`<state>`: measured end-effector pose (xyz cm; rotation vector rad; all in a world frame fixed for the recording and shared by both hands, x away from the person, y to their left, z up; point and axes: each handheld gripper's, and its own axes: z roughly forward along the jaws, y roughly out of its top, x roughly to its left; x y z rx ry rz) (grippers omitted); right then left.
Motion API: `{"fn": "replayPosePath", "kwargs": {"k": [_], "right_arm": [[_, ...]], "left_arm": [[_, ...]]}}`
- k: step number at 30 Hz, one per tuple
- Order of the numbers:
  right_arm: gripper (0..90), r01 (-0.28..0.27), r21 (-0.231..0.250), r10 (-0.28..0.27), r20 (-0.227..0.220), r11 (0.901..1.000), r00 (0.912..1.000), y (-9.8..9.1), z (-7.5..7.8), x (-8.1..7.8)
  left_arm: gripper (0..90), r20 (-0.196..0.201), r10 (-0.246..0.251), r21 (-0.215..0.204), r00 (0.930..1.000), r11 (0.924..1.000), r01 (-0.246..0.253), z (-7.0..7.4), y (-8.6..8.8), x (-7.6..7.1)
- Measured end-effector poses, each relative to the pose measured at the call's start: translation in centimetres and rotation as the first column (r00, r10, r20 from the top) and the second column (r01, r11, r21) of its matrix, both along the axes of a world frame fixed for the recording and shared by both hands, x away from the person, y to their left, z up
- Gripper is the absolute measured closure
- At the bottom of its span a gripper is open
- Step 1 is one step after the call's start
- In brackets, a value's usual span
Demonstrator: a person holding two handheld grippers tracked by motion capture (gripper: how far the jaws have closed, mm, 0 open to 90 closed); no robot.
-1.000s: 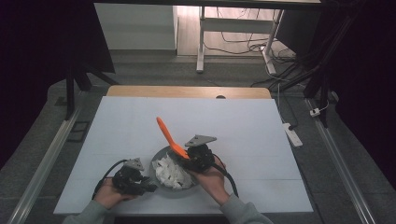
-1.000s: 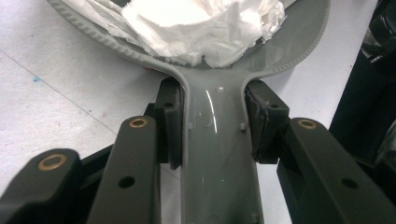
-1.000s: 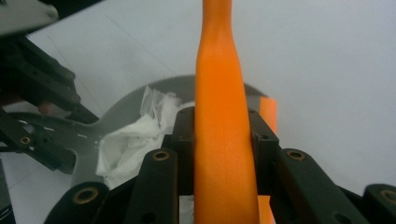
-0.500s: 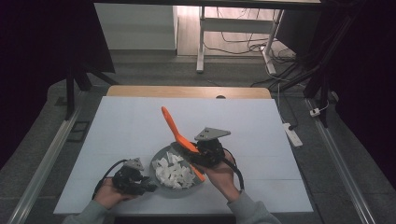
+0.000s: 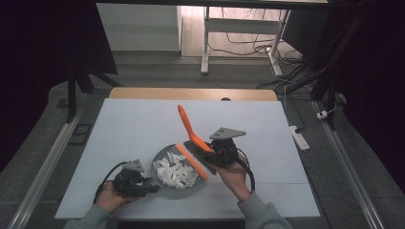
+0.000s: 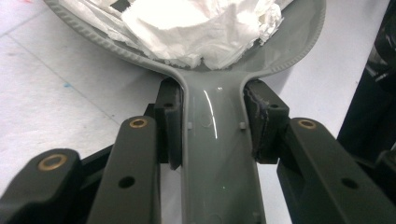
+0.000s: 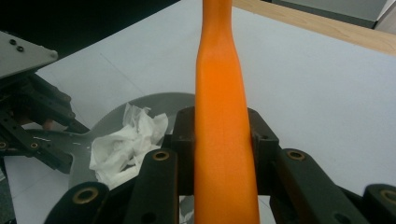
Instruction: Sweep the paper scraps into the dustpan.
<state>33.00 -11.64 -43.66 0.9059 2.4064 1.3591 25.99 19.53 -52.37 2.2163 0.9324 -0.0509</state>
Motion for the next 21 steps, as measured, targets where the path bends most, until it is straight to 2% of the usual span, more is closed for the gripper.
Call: {"fn": "replayPosePath", "kwargs": {"k": [12, 21], "right_arm": [[70.3, 0.031, 0.072, -0.031, 0.001, 0.9969, 0.9995, -3.2, 1.1, 0.8], [70.3, 0.037, 0.058, -0.037, 0.0, 0.9977, 0.9993, -4.1, 0.9, 0.8]], "left_arm": [[61.2, 0.011, 0.05, -0.046, 0.9987, 0.9977, -0.049, 0.2, 0.8, 0.2], [61.2, 0.025, 0.122, -0.067, 0.9922, 0.9905, -0.12, 0.5, 1.9, -0.6]]}}
